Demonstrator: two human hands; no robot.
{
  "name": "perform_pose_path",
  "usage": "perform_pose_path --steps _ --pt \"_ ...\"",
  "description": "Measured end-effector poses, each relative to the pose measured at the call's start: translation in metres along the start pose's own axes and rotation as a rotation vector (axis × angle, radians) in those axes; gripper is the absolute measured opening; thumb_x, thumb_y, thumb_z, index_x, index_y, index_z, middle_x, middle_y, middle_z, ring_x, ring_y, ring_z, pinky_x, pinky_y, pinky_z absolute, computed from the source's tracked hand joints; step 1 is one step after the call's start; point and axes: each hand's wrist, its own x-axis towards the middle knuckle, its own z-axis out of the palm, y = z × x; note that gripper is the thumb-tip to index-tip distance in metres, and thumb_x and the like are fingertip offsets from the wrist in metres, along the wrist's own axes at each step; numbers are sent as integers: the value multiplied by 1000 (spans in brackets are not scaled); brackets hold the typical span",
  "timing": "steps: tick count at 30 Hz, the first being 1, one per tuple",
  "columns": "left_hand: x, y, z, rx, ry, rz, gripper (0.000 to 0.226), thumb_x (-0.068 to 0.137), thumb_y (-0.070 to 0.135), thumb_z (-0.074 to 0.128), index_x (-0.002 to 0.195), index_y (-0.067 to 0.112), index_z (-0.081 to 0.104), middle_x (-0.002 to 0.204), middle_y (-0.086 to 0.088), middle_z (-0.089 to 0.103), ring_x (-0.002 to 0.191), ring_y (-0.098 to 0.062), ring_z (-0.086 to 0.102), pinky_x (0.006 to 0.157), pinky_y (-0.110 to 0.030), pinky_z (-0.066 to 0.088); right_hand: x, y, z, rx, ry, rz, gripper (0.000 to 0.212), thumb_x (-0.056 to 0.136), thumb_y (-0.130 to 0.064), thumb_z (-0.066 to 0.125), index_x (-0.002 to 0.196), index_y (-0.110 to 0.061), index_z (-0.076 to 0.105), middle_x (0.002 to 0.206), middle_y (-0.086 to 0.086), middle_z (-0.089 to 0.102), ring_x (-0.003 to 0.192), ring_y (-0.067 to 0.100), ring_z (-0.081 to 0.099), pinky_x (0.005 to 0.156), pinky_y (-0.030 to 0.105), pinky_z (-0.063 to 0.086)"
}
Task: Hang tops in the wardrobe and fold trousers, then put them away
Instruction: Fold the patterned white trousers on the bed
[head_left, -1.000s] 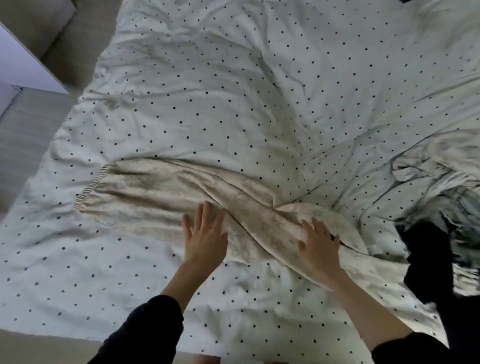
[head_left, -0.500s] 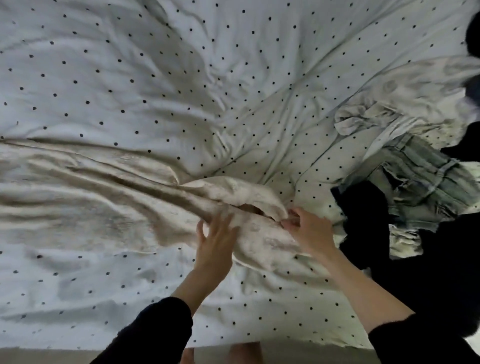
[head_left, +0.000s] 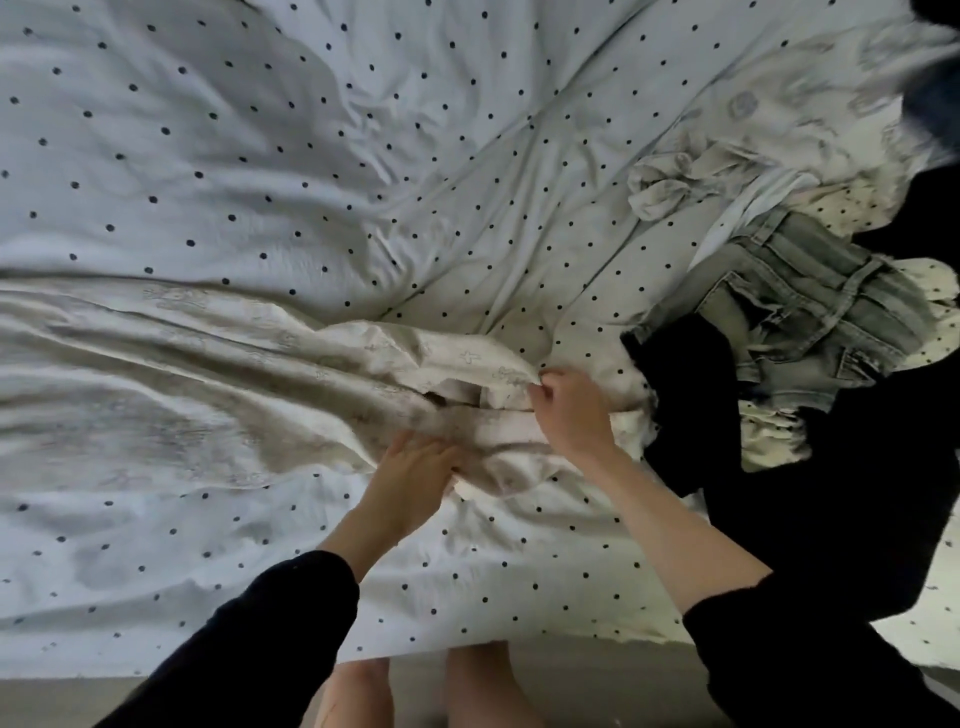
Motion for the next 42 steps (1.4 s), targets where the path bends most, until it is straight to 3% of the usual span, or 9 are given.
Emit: perform_pose_path --steps 4,10,13,17,23,29,32,35,42 --pt "-17 3 -12 -150 152 50 15 94 17 53 106 12 61 84 -1 71 78 -24 65 103 -40 35 -15 10 -26 263 33 46 40 100 -28 41 61 -22 36 56 -6 38 51 8 35 52 24 27" --pt "-32 9 -46 -256 223 126 14 95 12 52 103 8 62 84 -1 70 71 -23 65 83 -35 46 -16 14 -78 161 -40 39 43 93 -36 53 59 -11 44 54 3 44 48 17 39 51 30 30" --pt "-28 13 -66 -268 301 159 17 92 6 55 105 7 66 93 -6 72 77 -27 67 73 -33 50 2 14 -108 140 127 59 30 90 -33 58 84 -5 66 76 8 64 69 23 57 62 30 37" --pt "-20 17 -75 -285 364 112 19 93 4 54 107 5 66 98 -9 71 84 -28 67 68 -30 46 14 18 -120 201 336 145 30 94 -31 52 117 -12 57 109 4 62 95 17 57 83 32 44" --pt "-21 19 -52 -330 278 27 20 94 7 51 107 8 66 101 -4 70 86 -24 65 82 -36 48 -28 60 -46 99 -13 457 41 95 -27 50 131 -9 45 132 14 50 118 31 50 94 38 43" --pt "-24 13 -35 -296 208 -8 21 95 10 52 108 10 67 102 -2 69 91 -21 64 86 -38 48 -30 80 -19 182 -208 402 71 89 -22 62 149 -14 23 154 11 21 140 28 25 113 39 26" --pt "-26 13 -30 -278 175 -31 20 95 14 53 108 13 68 104 1 68 96 -17 62 89 -35 46 -27 86 -19 -20 -288 332 51 88 -11 59 136 -5 43 139 17 43 125 31 45 100 37 42" --pt "-30 14 -29 -267 163 -49 19 94 14 54 107 13 69 104 2 68 96 -16 62 89 -31 45 -29 84 -29 13 -250 339 15 87 -8 55 95 3 60 92 16 60 82 28 58 62 32 43" --pt "-31 25 -53 -293 259 -97 16 94 15 54 104 12 66 105 3 65 95 -16 61 73 -26 47 -30 54 -112 393 115 240 30 86 -25 65 74 2 59 62 5 45 56 16 40 54 23 28"
